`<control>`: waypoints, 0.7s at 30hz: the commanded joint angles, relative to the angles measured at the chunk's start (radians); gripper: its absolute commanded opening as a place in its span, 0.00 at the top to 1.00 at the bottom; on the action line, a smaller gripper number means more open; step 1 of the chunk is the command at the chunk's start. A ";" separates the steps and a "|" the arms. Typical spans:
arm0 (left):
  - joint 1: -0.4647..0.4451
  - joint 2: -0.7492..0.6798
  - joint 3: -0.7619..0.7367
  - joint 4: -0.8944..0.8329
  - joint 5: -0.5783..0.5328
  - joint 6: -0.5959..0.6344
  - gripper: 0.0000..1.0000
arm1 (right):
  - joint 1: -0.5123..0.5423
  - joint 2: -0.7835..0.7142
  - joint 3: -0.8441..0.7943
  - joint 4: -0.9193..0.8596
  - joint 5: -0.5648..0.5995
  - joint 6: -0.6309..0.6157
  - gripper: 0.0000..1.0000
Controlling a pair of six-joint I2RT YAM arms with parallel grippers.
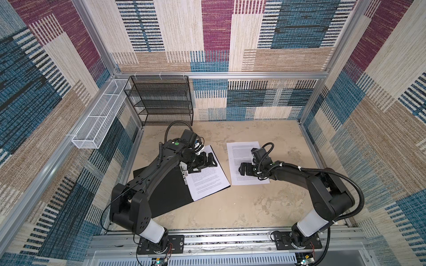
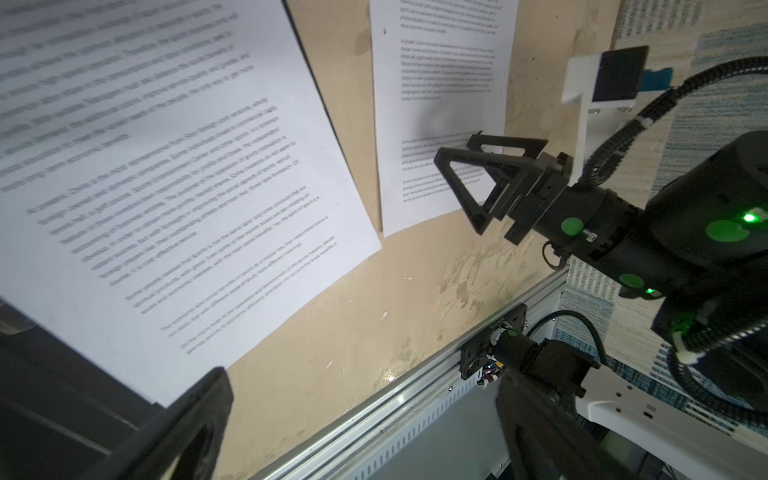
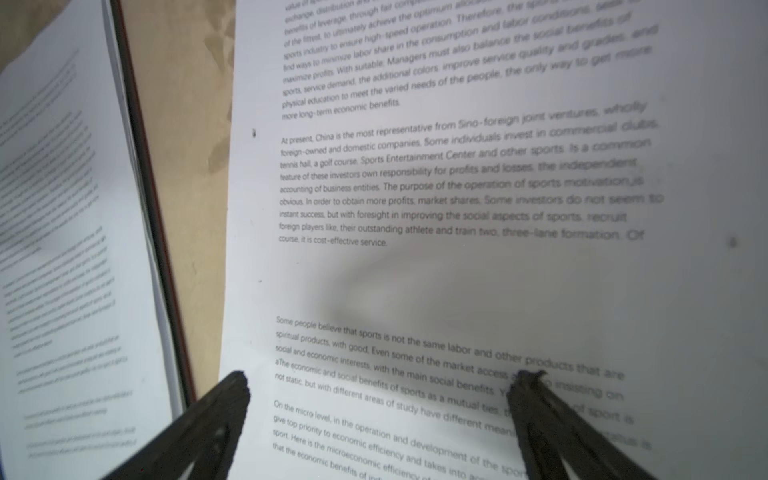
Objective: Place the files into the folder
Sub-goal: 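Release the sheet and move both grippers to the last loose text page, then pinch the last loose text sheet edges with both grippers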
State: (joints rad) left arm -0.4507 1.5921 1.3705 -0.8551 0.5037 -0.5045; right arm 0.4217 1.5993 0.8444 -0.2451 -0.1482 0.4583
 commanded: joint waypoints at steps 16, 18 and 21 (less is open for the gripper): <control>-0.238 0.728 0.638 0.127 0.139 -0.124 0.01 | -0.405 0.003 0.081 0.041 -0.238 0.045 0.00; -0.238 0.755 0.648 0.125 0.143 -0.120 0.01 | -0.411 0.017 0.072 0.054 -0.256 0.043 0.00; -0.238 0.776 0.638 0.117 0.141 -0.111 0.01 | -0.411 0.044 0.058 0.067 -0.274 0.040 0.00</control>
State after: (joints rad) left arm -0.6876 2.3547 2.0045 -0.7223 0.6201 -0.6098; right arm 0.0120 1.6276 0.9092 -0.2245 -0.3759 0.4961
